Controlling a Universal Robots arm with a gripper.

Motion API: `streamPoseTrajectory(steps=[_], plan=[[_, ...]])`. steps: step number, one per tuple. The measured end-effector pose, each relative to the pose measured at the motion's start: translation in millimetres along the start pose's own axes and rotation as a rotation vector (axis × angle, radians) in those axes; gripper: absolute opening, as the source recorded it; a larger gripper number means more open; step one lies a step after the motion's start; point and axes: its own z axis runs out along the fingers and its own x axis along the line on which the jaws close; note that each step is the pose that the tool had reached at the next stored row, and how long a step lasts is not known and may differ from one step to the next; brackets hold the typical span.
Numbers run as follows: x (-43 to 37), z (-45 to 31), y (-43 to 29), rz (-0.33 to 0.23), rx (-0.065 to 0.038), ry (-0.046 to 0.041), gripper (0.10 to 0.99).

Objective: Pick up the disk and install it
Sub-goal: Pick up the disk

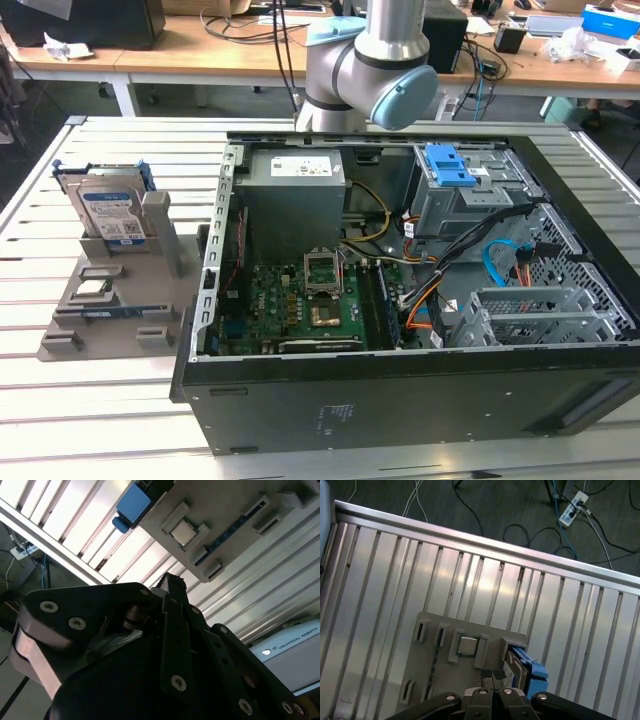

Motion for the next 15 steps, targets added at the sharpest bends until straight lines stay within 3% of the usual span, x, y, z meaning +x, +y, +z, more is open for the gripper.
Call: streamPoseTrajectory(steps=[15], plan=[[0.1,0.1,0.0,0.202,0.002,-0.0003,0.106]])
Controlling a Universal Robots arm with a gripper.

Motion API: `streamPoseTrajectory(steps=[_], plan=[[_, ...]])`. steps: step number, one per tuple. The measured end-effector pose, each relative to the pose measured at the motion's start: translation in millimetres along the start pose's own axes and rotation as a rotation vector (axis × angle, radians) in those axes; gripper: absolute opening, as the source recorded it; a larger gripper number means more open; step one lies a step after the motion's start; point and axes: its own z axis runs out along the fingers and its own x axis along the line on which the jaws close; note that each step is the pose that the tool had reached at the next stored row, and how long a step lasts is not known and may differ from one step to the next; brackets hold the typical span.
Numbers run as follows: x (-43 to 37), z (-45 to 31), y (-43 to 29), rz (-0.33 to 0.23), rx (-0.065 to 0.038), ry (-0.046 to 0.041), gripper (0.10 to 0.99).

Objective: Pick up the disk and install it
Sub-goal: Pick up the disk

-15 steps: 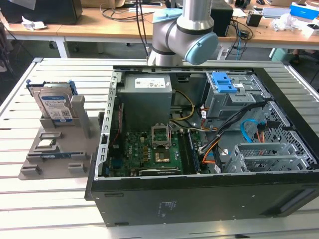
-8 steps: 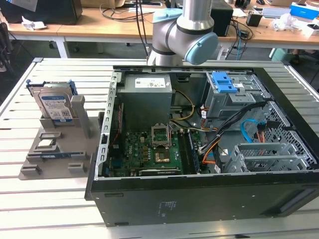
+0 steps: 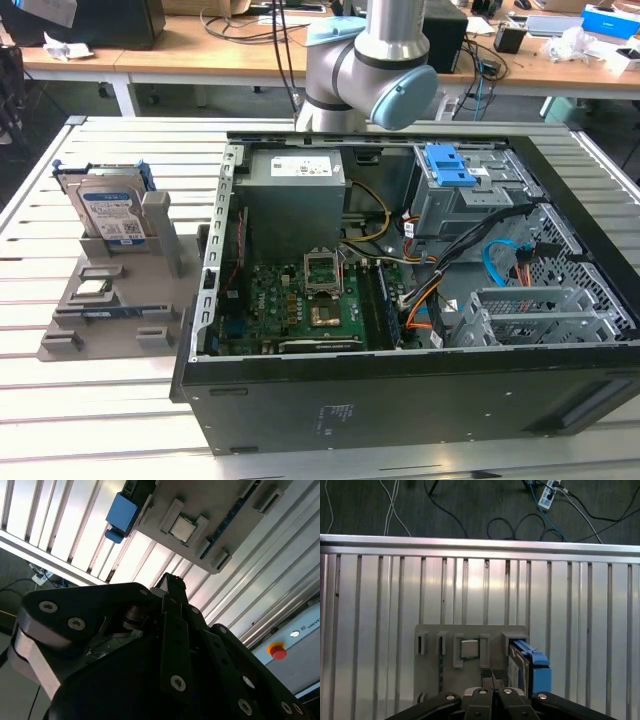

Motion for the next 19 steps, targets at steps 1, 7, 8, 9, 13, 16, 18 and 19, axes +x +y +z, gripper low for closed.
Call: streamPoseTrajectory(steps=[1,7,8,9,13,16,18,19], plan=[[0.0,0.0,0.0,0.002,0.000,-0.0001,0.106],[0.0,0.9,0.0,0.087,0.001,0.0054,0.106],[0.0,1.1,0.0,0.113,0.001,0.0094,0.106],[0.0,1.0,0.0,0.119,0.001,0.0096,0.106],[0.0,1.0,-0.1,0.119,0.001,0.0096,0.106],[0.0,1.1,0.0,0.120,0.001,0.0096,0.169],[0.0,1.0,0.0,0.120,0.001,0.0096,0.235],[0.0,1.1,0.0,0.120,0.001,0.0096,0.294]])
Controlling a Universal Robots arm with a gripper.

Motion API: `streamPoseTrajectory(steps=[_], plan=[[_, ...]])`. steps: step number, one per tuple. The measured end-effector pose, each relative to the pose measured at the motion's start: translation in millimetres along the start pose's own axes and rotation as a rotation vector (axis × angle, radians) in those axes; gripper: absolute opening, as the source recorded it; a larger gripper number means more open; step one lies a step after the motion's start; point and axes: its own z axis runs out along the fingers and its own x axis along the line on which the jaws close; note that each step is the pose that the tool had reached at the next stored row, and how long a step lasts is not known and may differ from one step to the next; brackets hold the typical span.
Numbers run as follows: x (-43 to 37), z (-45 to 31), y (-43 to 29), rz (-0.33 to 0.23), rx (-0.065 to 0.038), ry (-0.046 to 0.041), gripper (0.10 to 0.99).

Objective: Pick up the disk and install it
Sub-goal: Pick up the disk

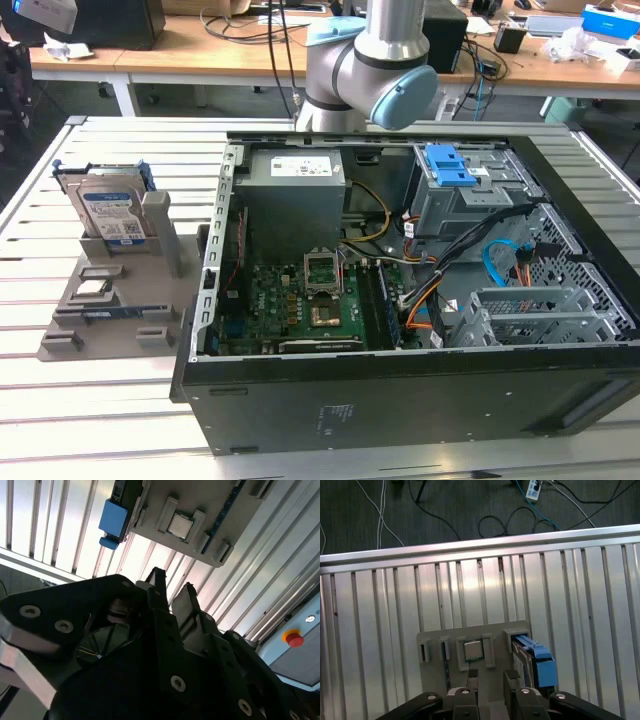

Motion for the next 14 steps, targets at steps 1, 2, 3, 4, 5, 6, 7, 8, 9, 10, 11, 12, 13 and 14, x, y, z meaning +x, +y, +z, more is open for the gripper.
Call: streamPoseTrajectory(steps=[1,2,3,4,5,6,7,8,9,10,11,12,13,14], plan=[[0.0,0.0,0.0,0.000,0.000,0.0000,0.357],[0.0,0.0,0.0,0.000,0.000,0.0000,0.416],[0.0,0.0,0.0,0.000,0.000,0.0000,0.482],[0.0,0.0,0.0,0.000,0.000,0.0000,0.482],[0.0,0.0,0.0,0.000,0.000,0.0000,0.482],[-0.3,0.1,0.0,0.000,0.000,-0.0001,0.482],[-1.2,0.0,-0.2,0.001,0.000,0.0000,0.482],[-3.0,-0.1,-1.6,0.000,0.000,0.0006,0.482],[-4.8,-0.2,-3.1,0.001,0.000,0.0008,0.482],[-6.0,-0.3,-4.3,0.000,0.000,0.0008,0.482],[-7.4,-0.3,-5.9,0.000,0.000,0.0008,0.482],[-8.5,-0.4,-7.2,0.000,0.000,0.0008,0.482],[-10.4,-0.5,-9.3,0.001,0.000,0.0008,0.482],[-11.4,-0.6,-10.6,0.001,0.000,0.0008,0.482]])
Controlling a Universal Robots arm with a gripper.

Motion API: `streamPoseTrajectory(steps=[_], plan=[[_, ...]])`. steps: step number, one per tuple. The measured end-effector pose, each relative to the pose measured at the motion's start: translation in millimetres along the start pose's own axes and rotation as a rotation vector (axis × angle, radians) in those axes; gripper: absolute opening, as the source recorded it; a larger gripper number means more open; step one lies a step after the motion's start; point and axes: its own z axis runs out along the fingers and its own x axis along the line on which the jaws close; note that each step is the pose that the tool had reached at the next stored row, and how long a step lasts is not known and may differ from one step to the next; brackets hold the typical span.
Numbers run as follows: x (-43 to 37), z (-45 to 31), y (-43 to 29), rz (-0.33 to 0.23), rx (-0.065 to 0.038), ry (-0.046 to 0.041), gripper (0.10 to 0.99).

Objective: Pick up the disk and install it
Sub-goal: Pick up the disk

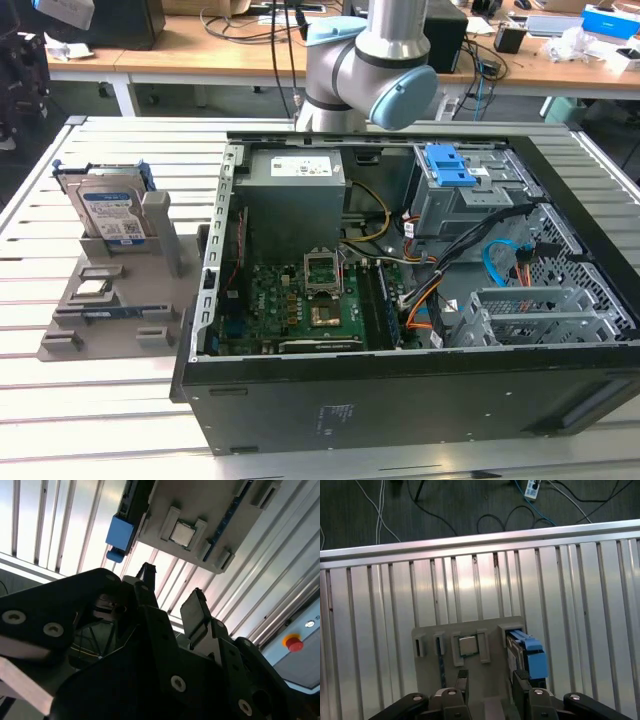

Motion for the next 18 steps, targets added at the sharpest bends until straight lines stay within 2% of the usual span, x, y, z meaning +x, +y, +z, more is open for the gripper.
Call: streamPoseTrajectory(steps=[5,7,14,18], plan=[[-5.1,-0.3,-6.6,0.000,0.000,0.0000,0.482],[-6.8,-0.5,-11.5,0.000,0.000,0.0001,0.482],[-10.1,-0.6,-22.8,0.000,0.000,0.0001,0.482],[-10.7,2.7,-27.5,0.000,0.000,0.0000,0.482]])
